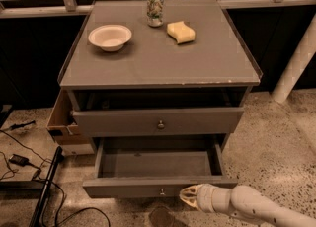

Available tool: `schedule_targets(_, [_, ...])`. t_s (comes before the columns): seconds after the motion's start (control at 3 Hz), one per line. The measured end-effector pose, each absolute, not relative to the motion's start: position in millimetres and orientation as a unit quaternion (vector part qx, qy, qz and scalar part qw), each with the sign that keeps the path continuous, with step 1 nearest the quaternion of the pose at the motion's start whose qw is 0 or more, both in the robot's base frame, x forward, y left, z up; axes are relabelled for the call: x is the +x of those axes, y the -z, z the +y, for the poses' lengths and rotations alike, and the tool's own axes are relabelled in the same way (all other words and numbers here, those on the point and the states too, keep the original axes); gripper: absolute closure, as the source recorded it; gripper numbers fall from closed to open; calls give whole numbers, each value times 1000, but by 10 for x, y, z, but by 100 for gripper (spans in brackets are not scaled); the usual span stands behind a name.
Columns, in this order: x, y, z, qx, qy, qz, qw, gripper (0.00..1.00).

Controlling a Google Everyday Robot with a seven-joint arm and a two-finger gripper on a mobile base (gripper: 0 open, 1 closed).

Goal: Close middle drawer

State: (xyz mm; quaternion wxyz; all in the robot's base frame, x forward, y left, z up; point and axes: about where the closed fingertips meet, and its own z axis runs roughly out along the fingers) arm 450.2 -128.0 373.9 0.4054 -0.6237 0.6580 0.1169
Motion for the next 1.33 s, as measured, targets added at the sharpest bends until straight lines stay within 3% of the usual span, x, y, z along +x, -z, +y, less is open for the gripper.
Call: schedule_targets(1.33, [5323, -3708, -1211, -603, -52, 648, 461, 100])
